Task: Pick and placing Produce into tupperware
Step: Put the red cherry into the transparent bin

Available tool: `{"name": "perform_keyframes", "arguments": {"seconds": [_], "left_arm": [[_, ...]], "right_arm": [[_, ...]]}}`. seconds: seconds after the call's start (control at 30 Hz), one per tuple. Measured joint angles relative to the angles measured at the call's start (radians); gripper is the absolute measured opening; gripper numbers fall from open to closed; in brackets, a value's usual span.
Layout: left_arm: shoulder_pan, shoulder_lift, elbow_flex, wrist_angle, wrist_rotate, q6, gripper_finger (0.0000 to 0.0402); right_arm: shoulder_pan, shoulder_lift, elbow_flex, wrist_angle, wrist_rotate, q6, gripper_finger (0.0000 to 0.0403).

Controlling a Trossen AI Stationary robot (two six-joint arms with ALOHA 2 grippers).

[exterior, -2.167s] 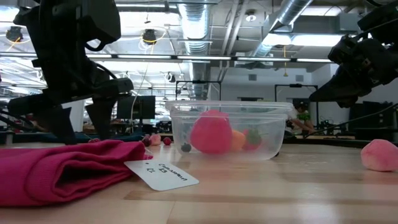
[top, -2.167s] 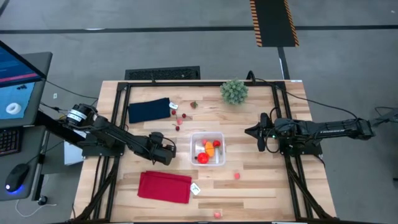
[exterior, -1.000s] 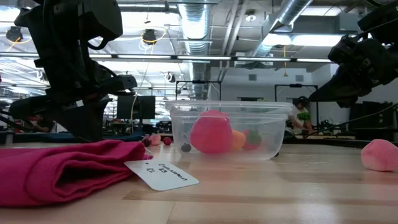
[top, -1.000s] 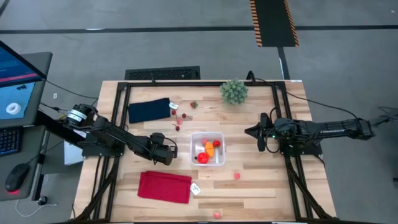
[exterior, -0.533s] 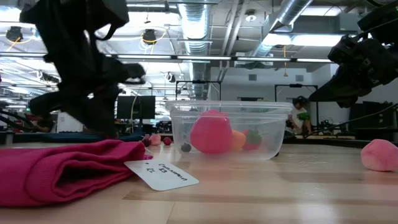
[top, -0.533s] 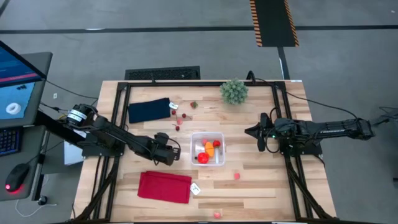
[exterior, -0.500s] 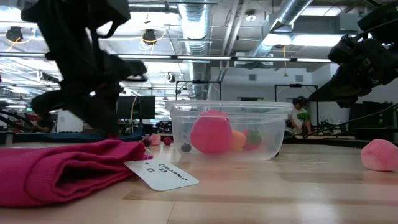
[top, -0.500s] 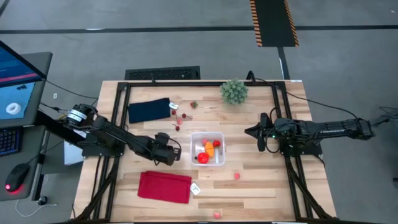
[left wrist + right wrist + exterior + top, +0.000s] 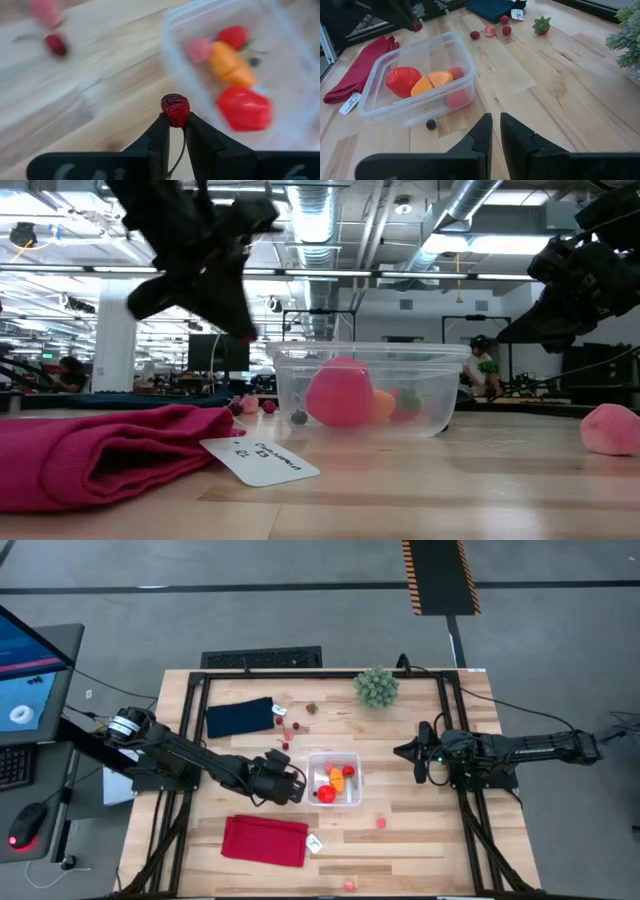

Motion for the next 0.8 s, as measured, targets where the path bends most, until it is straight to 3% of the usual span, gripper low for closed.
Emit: {"name": "perform_keyframes", "arguments": {"seconds": [0.2,0.33,0.47,0.8], "left_arm": [[0.016,0.04,0.042,0.099,-0.006,0.076,0.0041],[0.046,0.1,0.093,0.106,0.046,0.096,0.0041],[0.065,0.169,0.181,0.133,0.092,0.235,0.0041],[0.086,0.307,0.333,0.026,0.143,0.341,0.0041]], "right_arm": [[0.0,0.0,0.0,-0.001,0.0,0.0,0.006],[0.0,0.0,0.0,-0.001,0.0,0.0,0.006],[0.0,0.0,0.0,-0.001,0.0,0.0,0.006],[0.0,0.0,0.0,-0.002,0.0,0.0,0.006]]}}
